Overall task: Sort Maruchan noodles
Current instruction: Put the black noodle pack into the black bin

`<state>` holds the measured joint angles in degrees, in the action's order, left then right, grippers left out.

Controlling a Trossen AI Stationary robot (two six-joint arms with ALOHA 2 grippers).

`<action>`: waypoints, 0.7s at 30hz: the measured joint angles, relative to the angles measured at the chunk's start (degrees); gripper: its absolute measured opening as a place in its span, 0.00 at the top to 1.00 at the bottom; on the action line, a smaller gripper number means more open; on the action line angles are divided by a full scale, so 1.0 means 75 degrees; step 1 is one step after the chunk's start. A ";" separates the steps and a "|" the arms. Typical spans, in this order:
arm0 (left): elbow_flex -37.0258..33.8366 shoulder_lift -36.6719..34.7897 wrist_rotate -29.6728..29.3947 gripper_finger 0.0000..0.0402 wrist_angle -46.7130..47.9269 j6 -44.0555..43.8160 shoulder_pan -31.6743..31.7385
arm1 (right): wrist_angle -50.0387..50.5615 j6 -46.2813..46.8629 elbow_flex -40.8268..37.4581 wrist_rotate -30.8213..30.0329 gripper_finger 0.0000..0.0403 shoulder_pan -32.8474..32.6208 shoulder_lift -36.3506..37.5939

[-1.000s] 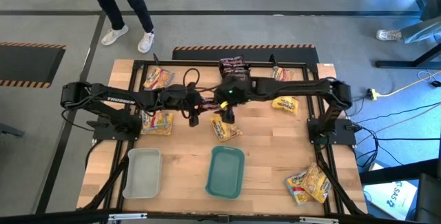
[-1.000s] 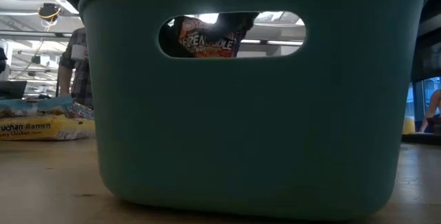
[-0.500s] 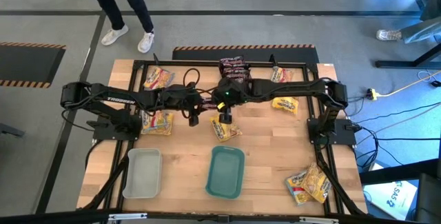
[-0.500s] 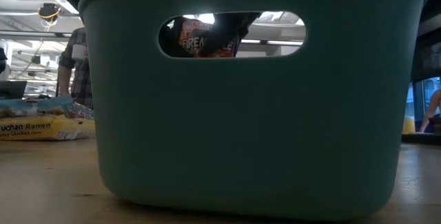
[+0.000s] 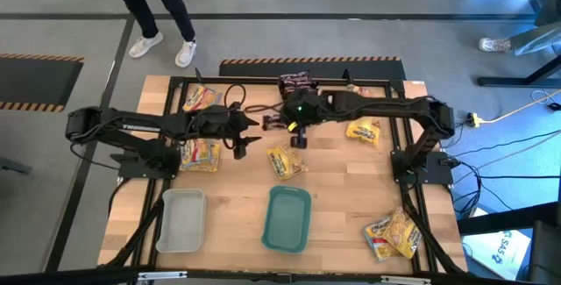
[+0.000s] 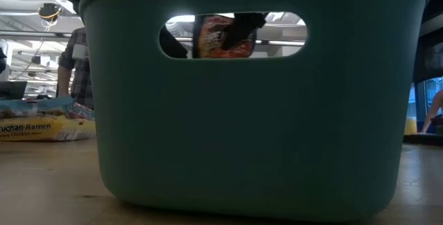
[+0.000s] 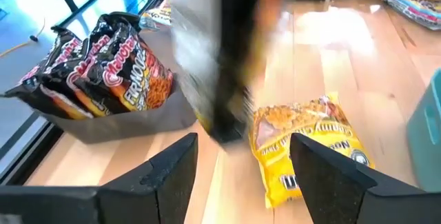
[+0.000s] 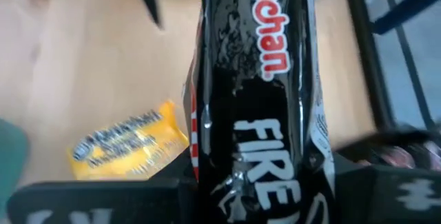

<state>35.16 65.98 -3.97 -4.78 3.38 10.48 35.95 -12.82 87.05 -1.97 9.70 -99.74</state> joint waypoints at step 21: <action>-0.0006 -0.0065 0.0056 0.44 0.0467 -0.0035 0.0000 | -0.0759 -0.2709 -0.1988 0.2031 0.75 0.2992 0.0536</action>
<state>35.11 65.49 -3.55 -1.28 3.11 10.48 30.26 -33.13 72.14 13.27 32.14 -95.72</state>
